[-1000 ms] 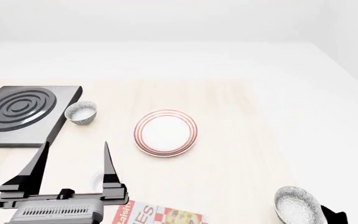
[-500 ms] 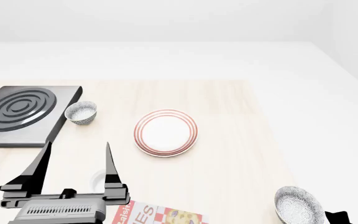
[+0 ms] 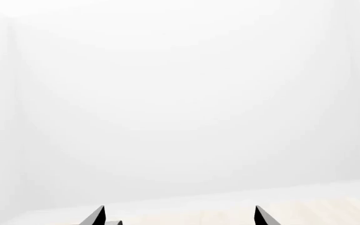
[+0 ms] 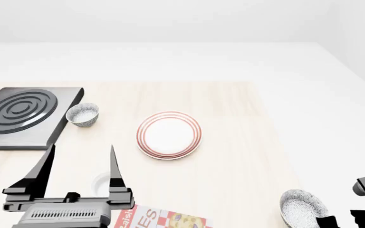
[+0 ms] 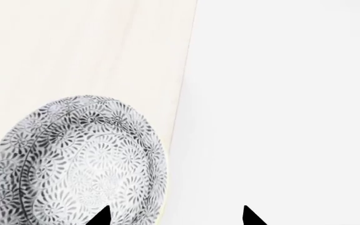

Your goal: Pick the akita bowl next to the cookies box and place it on the plate.

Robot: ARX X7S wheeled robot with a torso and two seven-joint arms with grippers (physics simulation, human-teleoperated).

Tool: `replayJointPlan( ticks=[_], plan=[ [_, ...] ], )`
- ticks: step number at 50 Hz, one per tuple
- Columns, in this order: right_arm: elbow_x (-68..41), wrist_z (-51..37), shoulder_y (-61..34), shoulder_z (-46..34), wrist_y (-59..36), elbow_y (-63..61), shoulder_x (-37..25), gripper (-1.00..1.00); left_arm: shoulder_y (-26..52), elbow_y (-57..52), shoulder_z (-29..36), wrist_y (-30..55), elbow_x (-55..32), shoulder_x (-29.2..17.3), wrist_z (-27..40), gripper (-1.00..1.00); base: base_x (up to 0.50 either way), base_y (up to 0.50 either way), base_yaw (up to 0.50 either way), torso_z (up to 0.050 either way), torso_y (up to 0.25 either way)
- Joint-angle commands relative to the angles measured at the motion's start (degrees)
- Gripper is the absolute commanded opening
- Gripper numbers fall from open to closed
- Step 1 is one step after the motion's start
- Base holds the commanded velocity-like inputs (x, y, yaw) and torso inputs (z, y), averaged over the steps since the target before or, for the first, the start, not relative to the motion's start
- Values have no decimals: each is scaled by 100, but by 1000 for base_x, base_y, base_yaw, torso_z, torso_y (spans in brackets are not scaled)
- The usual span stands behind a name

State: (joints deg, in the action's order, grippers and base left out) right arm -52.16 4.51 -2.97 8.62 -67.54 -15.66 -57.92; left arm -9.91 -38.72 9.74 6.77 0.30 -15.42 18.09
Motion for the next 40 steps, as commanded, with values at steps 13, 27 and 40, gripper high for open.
replayJointPlan(
  ticks=[13, 27, 40],
  plan=[
    [495, 139, -339, -852, 429, 552, 384, 100, 23, 85, 74, -62, -41, -79, 76, 100, 0, 0, 0, 0, 0],
    [706, 246, -400, -1040, 725, 771, 477, -100, 16, 31, 115, -17, -48, -125, 134, 100, 2, 0, 0, 0, 0],
    [260, 111, -289, -564, 441, 115, 233, -100, 48, 110, 145, -72, -72, -163, 172, 100, 0, 0, 0, -1, 0]
  ],
)
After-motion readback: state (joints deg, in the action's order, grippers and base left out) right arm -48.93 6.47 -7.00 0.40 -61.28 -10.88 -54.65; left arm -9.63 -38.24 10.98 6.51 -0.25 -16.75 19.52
